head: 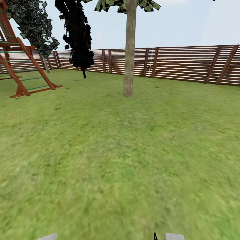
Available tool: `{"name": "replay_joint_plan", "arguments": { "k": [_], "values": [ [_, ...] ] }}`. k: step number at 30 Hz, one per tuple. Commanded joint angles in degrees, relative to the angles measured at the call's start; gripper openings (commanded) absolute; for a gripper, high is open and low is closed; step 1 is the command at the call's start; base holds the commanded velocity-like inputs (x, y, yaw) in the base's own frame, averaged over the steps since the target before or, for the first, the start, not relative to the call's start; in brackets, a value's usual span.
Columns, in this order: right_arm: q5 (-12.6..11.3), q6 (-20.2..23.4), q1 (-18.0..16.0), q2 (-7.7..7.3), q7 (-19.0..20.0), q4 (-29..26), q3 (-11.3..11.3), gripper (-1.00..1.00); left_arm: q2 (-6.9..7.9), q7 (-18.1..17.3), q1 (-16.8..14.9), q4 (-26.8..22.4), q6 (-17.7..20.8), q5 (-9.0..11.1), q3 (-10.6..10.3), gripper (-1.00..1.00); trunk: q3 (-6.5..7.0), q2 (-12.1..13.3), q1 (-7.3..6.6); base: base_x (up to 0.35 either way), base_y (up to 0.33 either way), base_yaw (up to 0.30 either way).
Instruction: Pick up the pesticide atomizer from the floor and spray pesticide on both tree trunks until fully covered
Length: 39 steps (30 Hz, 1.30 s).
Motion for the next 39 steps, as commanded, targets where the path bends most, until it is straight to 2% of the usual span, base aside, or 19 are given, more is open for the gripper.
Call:
{"name": "replay_joint_plan", "arguments": {
  "k": [1, 39],
  "values": [
    [0.61, -0.09, -0.03, 0.02, -0.38, 0.04, -0.31, 1.00, 0.00, 0.34, -0.02, 0.01, -0.13, 0.18, -0.50, -1.00, -0.05, -0.02, 0.02, 0.340, 0.000, 0.000],
    [0.61, -0.11, -0.03, 0.02, -0.38, 0.03, -0.31, 1.00, 0.00, 0.34, -0.02, 0.01, -0.13, 0.18, -0.49, -1.00, -0.05, -0.02, 0.02, 0.340, 0.000, 0.000]
  ]
}}
